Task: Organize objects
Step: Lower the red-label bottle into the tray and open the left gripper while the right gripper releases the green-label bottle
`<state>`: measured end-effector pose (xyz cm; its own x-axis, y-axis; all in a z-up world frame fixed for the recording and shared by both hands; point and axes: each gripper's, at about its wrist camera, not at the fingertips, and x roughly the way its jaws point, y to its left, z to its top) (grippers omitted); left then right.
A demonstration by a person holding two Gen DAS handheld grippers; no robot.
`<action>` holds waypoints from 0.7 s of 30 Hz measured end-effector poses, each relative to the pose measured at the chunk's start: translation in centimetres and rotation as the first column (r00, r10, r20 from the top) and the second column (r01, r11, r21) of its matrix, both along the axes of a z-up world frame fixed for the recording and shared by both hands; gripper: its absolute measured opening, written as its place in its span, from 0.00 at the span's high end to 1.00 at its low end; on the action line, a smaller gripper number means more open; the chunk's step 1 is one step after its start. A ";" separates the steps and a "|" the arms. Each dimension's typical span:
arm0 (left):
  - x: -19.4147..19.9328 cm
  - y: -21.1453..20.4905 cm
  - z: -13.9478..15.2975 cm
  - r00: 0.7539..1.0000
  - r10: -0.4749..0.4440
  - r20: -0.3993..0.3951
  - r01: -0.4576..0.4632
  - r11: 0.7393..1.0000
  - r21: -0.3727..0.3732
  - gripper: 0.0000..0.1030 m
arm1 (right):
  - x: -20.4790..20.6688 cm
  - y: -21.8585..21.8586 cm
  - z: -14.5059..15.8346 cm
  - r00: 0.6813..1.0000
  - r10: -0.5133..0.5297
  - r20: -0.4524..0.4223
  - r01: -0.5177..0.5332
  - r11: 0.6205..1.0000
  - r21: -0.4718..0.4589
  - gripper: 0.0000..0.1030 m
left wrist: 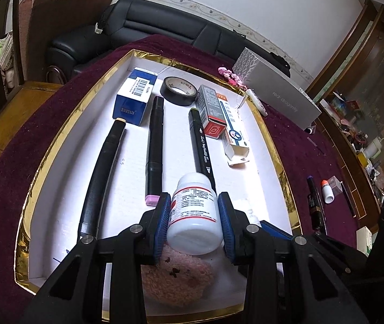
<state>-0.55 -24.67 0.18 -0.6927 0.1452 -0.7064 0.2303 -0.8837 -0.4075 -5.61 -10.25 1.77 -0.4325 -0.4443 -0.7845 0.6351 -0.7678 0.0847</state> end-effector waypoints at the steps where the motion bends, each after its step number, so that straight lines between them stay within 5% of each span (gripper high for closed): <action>1: 0.0 0.0 0.1 1.000 -0.002 -0.007 0.002 1.000 0.008 0.70 | 0.1 0.0 0.1 1.000 0.005 0.002 -0.005 1.000 -0.003 0.51; 12: 0.6 -0.6 0.6 0.998 0.015 -0.060 -0.012 0.999 0.044 0.70 | 1.3 2.4 3.3 0.998 -0.009 -0.059 0.006 0.999 -0.039 0.47; 14: 0.6 -0.5 0.7 0.998 0.014 -0.065 -0.012 0.999 0.042 0.70 | 1.6 3.8 5.4 0.995 -0.038 -0.090 0.032 0.997 -0.075 0.37; 17: 0.7 -0.3 0.8 0.998 0.009 -0.070 -0.007 0.999 0.034 0.70 | 3.1 7.4 9.9 0.976 -0.067 -0.209 0.015 0.970 -0.241 0.13; 21: 0.8 -0.3 1.1 0.996 0.005 -0.086 -0.003 0.999 0.032 0.70 | 5.3 13.3 10.9 0.924 -0.168 -0.343 -0.003 0.894 -0.447 0.01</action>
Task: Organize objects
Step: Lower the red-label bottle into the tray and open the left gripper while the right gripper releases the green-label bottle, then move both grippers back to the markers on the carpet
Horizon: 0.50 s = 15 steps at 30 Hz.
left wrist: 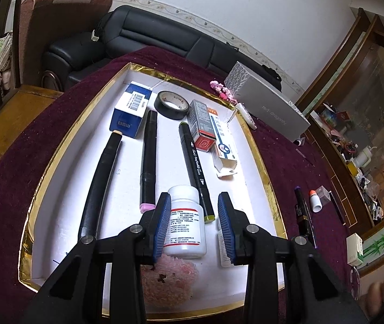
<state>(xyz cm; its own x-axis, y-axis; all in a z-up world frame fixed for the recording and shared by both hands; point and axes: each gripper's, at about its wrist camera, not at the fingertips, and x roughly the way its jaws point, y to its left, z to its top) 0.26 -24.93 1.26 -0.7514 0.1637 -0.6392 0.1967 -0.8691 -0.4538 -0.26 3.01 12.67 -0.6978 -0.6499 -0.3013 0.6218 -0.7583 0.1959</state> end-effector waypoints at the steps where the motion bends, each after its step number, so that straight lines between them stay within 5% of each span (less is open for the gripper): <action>1: 0.0 0.0 0.0 1.000 -0.002 -0.002 0.002 1.000 0.000 0.70 | -0.1 1.0 -0.4 1.000 -0.026 0.003 0.026 0.999 -0.038 0.01; 5: 0.0 0.4 0.2 1.000 -0.010 -0.011 0.010 1.000 -0.019 0.70 | -3.2 5.9 -3.6 0.970 -0.102 0.222 0.130 0.985 -0.115 0.08; 7: 0.1 0.7 0.4 1.000 -0.017 -0.016 0.016 0.999 -0.034 0.70 | -4.0 7.9 -4.4 0.953 -0.150 0.264 0.184 0.977 -0.106 0.08; 11: 0.1 1.2 0.6 0.999 -0.028 -0.023 0.027 0.998 -0.055 0.70 | -6.3 9.6 -4.4 0.928 -0.224 0.298 0.209 0.975 0.082 0.08; 13: 0.2 1.4 0.7 0.999 -0.033 -0.027 0.031 0.997 -0.065 0.70 | -8.2 10.1 -5.2 0.871 -0.311 0.380 0.256 0.948 0.189 0.10; 15: 0.3 1.5 0.8 0.999 -0.036 -0.033 0.033 0.997 -0.071 0.70 | -9.2 10.3 -5.8 0.857 -0.321 0.404 0.247 0.942 0.225 0.18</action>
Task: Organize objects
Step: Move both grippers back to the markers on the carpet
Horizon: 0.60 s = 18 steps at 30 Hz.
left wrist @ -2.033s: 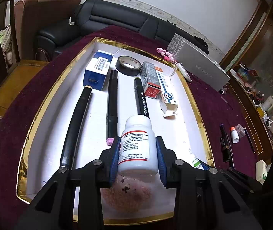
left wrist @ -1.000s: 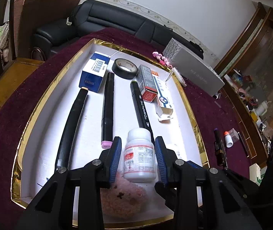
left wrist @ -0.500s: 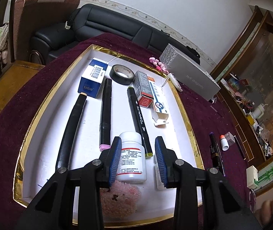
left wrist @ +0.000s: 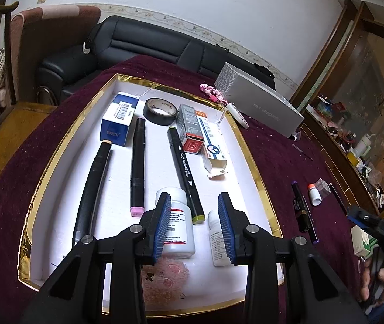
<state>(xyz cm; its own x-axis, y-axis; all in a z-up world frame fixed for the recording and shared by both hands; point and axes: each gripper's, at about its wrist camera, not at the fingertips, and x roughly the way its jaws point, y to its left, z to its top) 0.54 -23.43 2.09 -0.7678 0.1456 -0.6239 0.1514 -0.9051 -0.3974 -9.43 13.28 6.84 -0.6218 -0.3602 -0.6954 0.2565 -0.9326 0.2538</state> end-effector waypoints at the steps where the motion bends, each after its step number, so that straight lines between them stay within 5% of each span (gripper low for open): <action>1: 0.0 0.0 0.0 1.000 0.000 -0.002 0.000 1.000 0.000 0.70 | -0.3 -0.7 -0.5 1.000 0.030 0.006 -0.030 0.999 0.039 0.41; 2: 0.1 0.0 0.0 1.000 0.001 -0.001 -0.001 1.000 0.001 0.70 | -0.7 -1.1 -0.9 0.999 0.051 0.012 -0.052 0.996 0.067 0.59; 10: -0.1 0.1 0.0 1.000 -0.004 0.003 0.004 1.000 -0.003 0.70 | -3.0 -3.7 -3.8 0.990 0.104 0.092 -0.116 0.984 0.136 0.65; 14: 0.0 0.6 0.1 1.000 -0.020 -0.006 0.020 1.000 -0.019 0.70 | -3.9 -4.7 -4.6 0.991 0.114 0.076 -0.128 0.967 0.220 0.89; 18: 0.2 1.2 0.8 0.999 -0.034 -0.018 0.034 0.999 -0.024 0.70 | -4.5 -4.8 -5.2 0.990 0.126 0.059 -0.137 0.955 0.261 0.89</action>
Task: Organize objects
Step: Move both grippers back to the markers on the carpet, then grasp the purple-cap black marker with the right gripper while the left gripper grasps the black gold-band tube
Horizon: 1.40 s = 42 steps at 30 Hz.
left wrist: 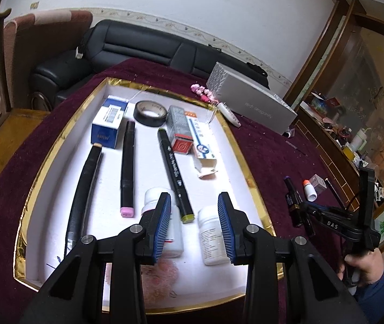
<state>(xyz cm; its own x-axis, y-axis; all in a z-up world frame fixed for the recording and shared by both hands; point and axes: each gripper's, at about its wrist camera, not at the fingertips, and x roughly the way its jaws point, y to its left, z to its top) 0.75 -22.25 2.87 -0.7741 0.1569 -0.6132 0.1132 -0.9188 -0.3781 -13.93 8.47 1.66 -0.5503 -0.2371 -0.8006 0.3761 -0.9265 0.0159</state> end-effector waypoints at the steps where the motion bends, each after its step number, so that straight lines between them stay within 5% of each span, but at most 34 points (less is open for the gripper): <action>1: 0.1 0.4 0.4 1.000 -0.009 -0.001 0.009 1.000 -0.005 0.70 | 0.1 0.4 0.0 1.000 -0.011 -0.010 0.011 1.000 -0.019 0.89; 7: -2.3 6.2 2.4 0.979 -0.199 0.047 0.196 0.978 0.070 0.70 | -0.2 4.4 0.6 0.998 -0.063 -0.007 0.060 0.968 -0.242 0.98; 12: -6.1 13.0 2.1 0.938 -0.315 0.143 0.306 0.948 0.083 0.70 | -0.6 5.0 0.5 0.998 -0.063 0.016 0.065 0.966 -0.250 0.98; 17: -8.2 17.2 1.5 0.926 -0.311 0.213 0.323 0.946 -0.022 0.70 | -0.6 5.0 0.2 0.999 -0.014 0.032 0.023 0.962 -0.271 0.96; 21: -8.4 17.6 1.2 0.926 -0.308 0.217 0.320 0.947 -0.022 0.70 | -0.4 4.2 0.4 1.000 0.012 0.007 -0.010 0.970 -0.242 0.80; 27: -9.2 17.3 0.2 0.923 -0.294 0.247 0.307 0.952 -0.014 0.70 | -1.4 2.6 -1.1 1.000 0.006 0.029 -0.003 0.996 -0.094 0.88; 35: -10.9 20.7 -1.3 0.897 -0.303 0.323 0.347 0.933 -0.089 0.70 | -1.1 6.2 0.5 0.997 -0.080 0.022 0.083 0.968 -0.238 0.89; 40: -12.7 23.2 -2.6 0.894 -0.253 0.369 0.349 0.911 -0.221 0.72 | -1.0 6.9 0.7 0.995 -0.091 0.034 0.097 0.953 -0.286 0.89; 42: -12.9 24.0 -2.9 0.908 -0.222 0.356 0.337 0.891 -0.305 0.87 | -0.9 7.0 1.0 0.995 -0.092 0.032 0.097 0.950 -0.297 0.88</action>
